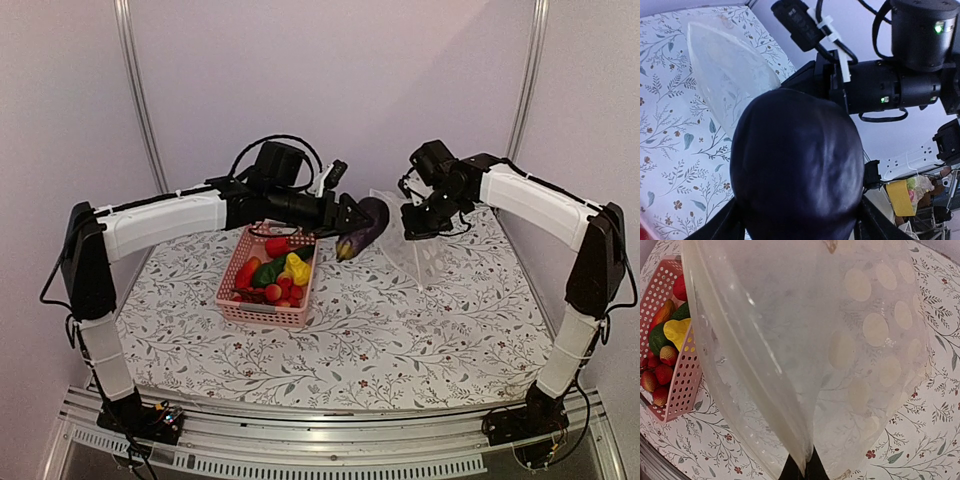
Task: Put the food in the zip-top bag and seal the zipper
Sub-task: Place the fake vegetable in the zipper food storage bag.
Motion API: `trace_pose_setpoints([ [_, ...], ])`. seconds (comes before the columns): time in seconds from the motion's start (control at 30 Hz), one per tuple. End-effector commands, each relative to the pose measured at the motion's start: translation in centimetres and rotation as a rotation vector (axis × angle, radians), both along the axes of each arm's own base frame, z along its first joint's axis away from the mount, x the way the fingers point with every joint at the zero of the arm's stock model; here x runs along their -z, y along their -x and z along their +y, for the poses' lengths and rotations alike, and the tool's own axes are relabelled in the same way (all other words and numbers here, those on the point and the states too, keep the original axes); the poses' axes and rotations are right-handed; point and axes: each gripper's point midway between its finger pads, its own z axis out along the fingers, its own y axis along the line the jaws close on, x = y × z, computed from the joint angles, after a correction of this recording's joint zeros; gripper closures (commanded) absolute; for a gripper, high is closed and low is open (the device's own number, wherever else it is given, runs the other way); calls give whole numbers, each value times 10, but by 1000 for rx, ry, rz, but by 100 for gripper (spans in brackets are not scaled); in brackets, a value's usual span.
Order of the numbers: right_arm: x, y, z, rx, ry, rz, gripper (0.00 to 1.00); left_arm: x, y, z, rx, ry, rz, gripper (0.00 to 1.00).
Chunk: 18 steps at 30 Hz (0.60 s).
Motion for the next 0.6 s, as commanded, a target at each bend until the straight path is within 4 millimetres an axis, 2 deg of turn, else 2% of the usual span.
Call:
trace_pose_setpoints([
  [0.0,-15,1,23,-25,-99,9,100,17,5,-20,61,13,39,60],
  [0.3,-24,22,35,-71,-122,29,100,53,-8,-30,18,-39,119,64],
  [0.43,-27,31,41,-95,-115,34,100,76,-17,-31,-25,-101,172,67],
  [0.57,-31,38,45,-111,-135,42,100,89,-28,-30,-79,-136,209,64],
])
